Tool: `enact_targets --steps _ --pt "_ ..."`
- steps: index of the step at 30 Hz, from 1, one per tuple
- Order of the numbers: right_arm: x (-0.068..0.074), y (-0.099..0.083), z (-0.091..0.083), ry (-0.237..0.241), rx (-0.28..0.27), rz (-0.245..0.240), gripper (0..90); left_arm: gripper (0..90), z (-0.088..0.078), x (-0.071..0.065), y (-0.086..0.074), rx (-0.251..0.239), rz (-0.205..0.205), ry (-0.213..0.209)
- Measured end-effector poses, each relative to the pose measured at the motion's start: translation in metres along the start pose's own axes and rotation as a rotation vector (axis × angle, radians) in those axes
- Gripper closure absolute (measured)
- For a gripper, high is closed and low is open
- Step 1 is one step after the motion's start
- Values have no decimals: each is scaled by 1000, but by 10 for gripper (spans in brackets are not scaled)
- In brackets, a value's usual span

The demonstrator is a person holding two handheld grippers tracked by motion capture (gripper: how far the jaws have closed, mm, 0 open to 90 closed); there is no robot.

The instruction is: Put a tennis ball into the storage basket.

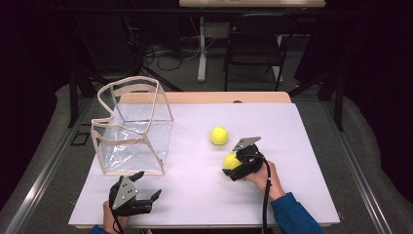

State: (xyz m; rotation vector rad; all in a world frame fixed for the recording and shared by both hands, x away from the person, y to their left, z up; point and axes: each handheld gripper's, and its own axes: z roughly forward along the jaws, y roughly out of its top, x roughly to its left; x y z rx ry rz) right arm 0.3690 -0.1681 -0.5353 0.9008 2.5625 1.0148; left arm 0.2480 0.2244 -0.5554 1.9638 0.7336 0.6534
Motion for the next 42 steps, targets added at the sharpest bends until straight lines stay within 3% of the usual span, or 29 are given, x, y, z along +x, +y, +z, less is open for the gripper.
enact_targets --steps 7,16,32,42 --pt "-2 -2 6 23 25 15 110 161 0 1 0 1 -2 0" --pt "-5 -3 8 -2 50 24 246 161 0 1 0 4 -4 1" --pt "-2 0 6 -11 61 -9 257 161 -1 1 -1 2 -2 2" --pt "5 4 -3 -17 34 -42 257 161 -2 1 -1 2 -1 2"
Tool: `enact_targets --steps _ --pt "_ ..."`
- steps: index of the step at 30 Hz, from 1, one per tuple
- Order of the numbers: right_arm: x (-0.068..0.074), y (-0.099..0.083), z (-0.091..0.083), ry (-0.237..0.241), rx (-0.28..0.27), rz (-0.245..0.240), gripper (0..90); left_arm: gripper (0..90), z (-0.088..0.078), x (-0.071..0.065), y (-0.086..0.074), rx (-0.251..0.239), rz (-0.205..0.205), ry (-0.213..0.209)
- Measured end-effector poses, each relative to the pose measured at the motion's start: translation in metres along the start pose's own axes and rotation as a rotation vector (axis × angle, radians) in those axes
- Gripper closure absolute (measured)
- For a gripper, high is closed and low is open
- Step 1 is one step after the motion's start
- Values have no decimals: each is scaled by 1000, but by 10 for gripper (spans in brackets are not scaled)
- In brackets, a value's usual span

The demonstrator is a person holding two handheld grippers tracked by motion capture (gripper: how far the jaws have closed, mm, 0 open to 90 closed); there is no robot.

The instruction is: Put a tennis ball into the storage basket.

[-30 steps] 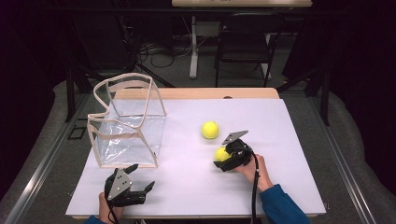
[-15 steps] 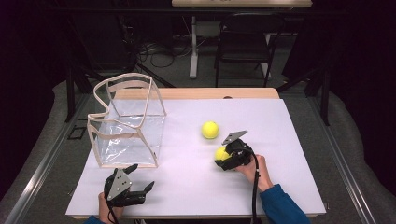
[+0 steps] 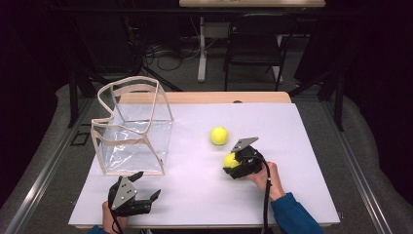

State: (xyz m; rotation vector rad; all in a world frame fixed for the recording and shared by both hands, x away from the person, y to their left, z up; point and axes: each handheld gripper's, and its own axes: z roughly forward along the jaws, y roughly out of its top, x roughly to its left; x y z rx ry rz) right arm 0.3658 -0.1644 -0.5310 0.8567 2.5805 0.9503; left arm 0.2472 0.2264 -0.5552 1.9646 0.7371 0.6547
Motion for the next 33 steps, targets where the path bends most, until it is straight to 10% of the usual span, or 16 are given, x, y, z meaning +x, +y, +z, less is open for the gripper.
enact_targets --steps 33 --pt "8 7 -18 -7 -61 -22 258 161 0 0 0 3 5 -5"
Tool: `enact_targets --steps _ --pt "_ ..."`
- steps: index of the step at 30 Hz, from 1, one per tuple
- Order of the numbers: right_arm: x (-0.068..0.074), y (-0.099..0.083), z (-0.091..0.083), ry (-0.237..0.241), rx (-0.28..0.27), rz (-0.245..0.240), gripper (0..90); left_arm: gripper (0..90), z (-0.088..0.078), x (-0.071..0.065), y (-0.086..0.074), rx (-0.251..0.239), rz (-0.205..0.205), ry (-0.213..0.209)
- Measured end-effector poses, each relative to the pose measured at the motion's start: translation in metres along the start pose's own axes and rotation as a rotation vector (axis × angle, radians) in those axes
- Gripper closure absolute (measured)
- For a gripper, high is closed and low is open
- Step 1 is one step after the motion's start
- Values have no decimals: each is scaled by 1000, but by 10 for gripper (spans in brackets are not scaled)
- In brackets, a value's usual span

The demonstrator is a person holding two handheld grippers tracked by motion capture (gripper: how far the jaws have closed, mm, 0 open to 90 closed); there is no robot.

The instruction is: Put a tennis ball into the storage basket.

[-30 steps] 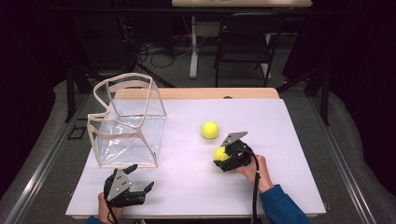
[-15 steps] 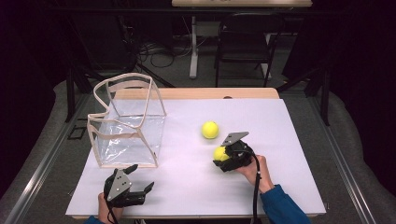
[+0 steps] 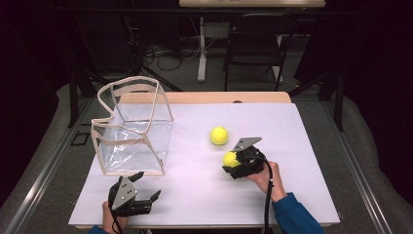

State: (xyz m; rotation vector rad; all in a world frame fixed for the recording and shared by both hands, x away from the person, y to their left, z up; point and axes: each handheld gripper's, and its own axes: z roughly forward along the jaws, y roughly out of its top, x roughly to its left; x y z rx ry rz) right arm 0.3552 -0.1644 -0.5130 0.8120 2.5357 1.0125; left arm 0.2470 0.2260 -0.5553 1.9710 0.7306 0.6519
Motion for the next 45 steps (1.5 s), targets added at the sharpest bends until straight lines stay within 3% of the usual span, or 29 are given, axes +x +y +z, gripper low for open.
enact_targets --steps 45 --pt "1 9 -9 -13 -67 -10 260 161 0 0 0 -6 -2 -2"
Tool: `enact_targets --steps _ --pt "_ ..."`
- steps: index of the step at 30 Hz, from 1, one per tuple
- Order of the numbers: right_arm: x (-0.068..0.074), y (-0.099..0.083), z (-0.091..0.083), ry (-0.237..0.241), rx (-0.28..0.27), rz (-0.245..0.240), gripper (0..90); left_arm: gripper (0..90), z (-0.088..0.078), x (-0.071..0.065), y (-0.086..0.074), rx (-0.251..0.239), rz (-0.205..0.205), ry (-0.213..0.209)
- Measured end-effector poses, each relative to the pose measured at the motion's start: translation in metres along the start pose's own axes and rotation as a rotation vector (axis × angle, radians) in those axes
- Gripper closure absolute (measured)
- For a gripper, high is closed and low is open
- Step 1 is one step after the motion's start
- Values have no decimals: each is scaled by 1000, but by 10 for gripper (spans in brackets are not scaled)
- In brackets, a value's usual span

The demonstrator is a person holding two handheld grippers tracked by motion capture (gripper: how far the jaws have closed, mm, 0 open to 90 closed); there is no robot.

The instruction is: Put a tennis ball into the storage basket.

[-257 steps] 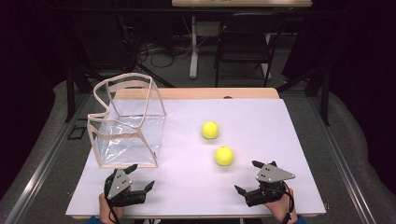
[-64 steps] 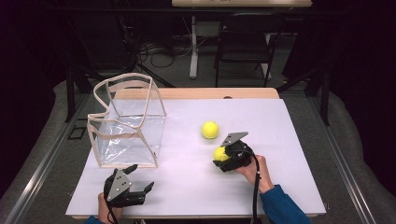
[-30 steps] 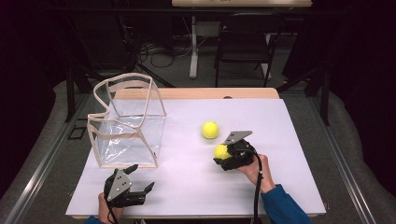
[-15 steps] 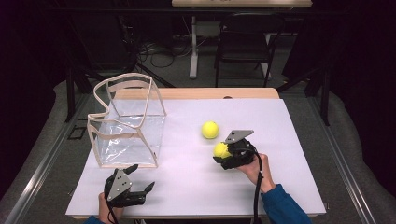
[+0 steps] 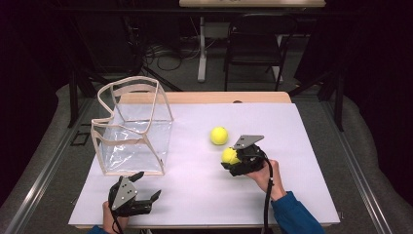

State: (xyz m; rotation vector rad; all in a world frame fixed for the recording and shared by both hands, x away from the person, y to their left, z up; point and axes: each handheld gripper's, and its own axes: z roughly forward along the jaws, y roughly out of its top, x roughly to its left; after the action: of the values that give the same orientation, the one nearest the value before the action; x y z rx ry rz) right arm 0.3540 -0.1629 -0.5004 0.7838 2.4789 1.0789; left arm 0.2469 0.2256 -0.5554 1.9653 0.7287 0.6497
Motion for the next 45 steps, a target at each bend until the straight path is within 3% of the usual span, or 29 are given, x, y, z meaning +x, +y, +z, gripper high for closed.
enact_targets --steps 45 --pt "1 9 -6 -12 -57 -7 260 161 0 0 0 0 2 0"
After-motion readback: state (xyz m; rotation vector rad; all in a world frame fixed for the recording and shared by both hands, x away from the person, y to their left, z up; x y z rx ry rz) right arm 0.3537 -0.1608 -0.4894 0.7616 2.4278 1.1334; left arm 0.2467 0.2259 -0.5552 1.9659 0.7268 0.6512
